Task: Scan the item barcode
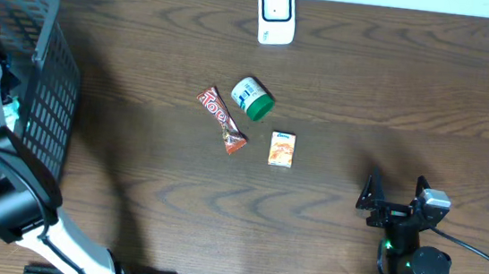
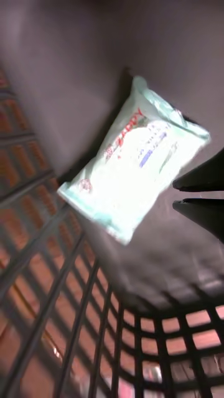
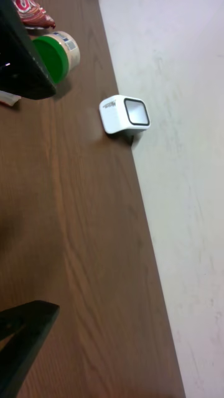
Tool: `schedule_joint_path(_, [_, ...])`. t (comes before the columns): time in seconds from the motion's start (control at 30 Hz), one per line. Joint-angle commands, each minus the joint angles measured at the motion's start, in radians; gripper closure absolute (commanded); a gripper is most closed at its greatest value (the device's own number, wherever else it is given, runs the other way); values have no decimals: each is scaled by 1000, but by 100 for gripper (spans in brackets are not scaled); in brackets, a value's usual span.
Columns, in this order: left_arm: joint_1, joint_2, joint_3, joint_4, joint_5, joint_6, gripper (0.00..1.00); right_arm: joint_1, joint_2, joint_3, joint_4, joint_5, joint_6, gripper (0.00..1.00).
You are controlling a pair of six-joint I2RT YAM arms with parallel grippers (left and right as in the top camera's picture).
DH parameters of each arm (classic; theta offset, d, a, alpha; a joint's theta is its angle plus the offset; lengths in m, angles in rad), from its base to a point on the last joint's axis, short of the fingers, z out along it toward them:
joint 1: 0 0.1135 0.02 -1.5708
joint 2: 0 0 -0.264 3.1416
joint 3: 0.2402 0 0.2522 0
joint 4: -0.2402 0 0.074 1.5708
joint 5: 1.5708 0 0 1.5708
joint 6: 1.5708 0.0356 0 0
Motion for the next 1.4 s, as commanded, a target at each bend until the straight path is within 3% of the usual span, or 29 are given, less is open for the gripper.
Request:
schedule_joint_path(0.0, [5, -26, 22, -13, -21, -2, 93, 20, -5, -1, -4, 6, 8, 1])
schedule_joint_path(0.13, [5, -32, 22, -31, -21, -24, 93, 20, -5, -1, -4, 6, 8, 1])
schedule_joint_path(0.17, [5, -31, 21, -35, -21, -26, 88, 20, -5, -1, -4, 6, 8, 1])
schedule_joint_path(0.2, [5, -29, 19, -38, -20, -25, 54, 20, -5, -1, -4, 5, 8, 1])
schedule_joint_path(0.23, [5, -27, 19, -40, -20, -25, 28, 20, -5, -1, -4, 6, 8, 1])
schedule_joint_path(0.27, [5, -23, 18, -42, -21, -24, 11, 20, -5, -1, -4, 6, 8, 1])
schedule_joint_path(0.3, [5, -21, 18, -45, -21, -25, 3, 20, -5, -1, -4, 5, 8, 1])
schedule_joint_path(0.73, [9, 74, -29, -19, 27, -91, 2, 20, -5, -1, -4, 5, 8, 1])
schedule_joint_path(0.97, [10, 152, -29, 18, 171, -43, 2, 20, -5, -1, -4, 6, 8, 1])
schedule_joint_path(1.37, [11, 158, -32, 8, 170, 65, 2, 20, -5, -1, -4, 5, 8, 1])
